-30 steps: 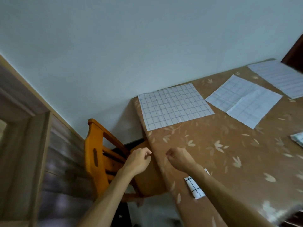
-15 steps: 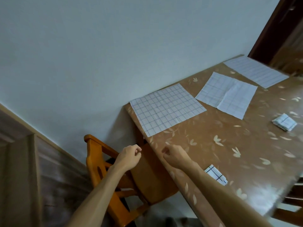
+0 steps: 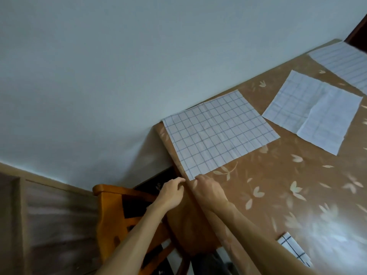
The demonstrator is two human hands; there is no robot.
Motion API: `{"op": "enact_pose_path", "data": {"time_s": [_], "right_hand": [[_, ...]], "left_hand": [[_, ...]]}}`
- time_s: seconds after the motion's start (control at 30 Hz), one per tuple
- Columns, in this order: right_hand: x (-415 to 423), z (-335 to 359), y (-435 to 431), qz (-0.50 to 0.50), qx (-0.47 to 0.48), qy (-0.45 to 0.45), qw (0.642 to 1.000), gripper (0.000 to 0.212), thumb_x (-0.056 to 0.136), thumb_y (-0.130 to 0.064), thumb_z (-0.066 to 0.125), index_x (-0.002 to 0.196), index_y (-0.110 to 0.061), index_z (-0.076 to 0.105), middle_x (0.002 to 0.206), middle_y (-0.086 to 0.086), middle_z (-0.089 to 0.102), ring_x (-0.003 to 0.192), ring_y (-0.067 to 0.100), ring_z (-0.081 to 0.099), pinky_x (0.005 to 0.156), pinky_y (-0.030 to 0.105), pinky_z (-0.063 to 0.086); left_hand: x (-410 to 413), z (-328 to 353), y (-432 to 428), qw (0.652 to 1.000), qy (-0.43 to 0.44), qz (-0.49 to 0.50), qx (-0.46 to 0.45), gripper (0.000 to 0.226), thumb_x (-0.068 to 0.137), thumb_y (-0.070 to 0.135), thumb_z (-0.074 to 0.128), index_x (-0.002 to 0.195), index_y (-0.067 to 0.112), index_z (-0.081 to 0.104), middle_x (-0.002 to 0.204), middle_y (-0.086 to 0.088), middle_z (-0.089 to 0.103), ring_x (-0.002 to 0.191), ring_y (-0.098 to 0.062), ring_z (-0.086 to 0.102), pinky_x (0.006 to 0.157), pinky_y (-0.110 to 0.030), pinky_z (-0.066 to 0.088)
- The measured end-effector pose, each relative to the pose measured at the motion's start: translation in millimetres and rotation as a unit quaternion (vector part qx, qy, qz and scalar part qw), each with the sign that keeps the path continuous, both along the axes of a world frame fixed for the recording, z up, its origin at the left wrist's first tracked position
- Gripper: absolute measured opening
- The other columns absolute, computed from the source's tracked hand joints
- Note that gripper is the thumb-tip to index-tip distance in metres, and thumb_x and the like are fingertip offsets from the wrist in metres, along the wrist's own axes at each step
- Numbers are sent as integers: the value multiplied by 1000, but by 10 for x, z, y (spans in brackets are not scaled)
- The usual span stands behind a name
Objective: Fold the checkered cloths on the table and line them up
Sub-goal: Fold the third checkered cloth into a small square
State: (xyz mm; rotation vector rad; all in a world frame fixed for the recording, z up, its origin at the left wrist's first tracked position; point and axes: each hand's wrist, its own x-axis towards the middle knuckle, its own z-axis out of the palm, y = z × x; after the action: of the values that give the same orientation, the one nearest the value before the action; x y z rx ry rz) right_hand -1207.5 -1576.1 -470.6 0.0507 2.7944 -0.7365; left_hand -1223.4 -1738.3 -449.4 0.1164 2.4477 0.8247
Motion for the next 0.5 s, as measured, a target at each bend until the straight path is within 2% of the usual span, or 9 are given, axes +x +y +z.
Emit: {"op": "enact_pose_path", "data": {"time_s": [0.07,0.13,0.2,0.27,0.37,0.43,0.5], "right_hand": [[-162,-178,-35,20,41,8,999,36,98,-30,49,131,-17,53,136,3,56,130,26,50,107,41,45],[-294,-318,-68,51,66,-22,996,60,99,-30,48,152,-11,27,162,9,21,151,28,15,121,42,16],[-416,-420,-63,59,67,-45,995,74,100,-32,45,157,-11,3,164,9,-7,150,23,-12,117,37,-6],[-471,-495,-54,59,77,-62,993,80,100,-35,46,156,-13,-8,162,8,-19,143,20,-25,114,36,-13],[-462,-597,-79,65,98,-51,992,86,97,-38,51,154,-13,-9,158,9,-21,145,23,-21,116,39,-11],[-444,-637,-115,55,111,-15,992,86,90,-37,60,156,-12,11,163,13,1,150,28,-3,118,42,0],[-440,-650,-126,40,111,27,993,87,77,-35,75,150,-10,35,158,16,31,147,32,26,117,44,23]], "left_hand": [[-125,-59,110,999,28,-21,-13,46,104,15,44,149,22,40,159,-2,34,145,-19,33,117,-38,36],[-232,-132,207,993,83,-71,-36,62,100,4,48,156,18,27,165,-1,17,153,-19,15,121,-36,28],[-365,-245,258,976,125,-148,-95,77,95,-1,54,158,13,13,167,-4,1,154,-19,-1,123,-37,23],[-492,-373,260,956,140,-203,-156,86,93,2,58,159,11,3,167,-7,-8,154,-20,-9,124,-40,20],[-633,-521,219,939,127,-241,-209,90,94,9,59,158,11,-4,166,-7,-16,153,-21,-14,124,-45,18],[-666,-590,183,935,136,-247,-215,88,95,13,60,159,12,-1,166,-6,-14,153,-22,-11,124,-45,18],[-666,-625,153,939,155,-234,-198,80,95,13,60,158,13,12,168,-6,-1,154,-22,0,123,-45,21]]}}
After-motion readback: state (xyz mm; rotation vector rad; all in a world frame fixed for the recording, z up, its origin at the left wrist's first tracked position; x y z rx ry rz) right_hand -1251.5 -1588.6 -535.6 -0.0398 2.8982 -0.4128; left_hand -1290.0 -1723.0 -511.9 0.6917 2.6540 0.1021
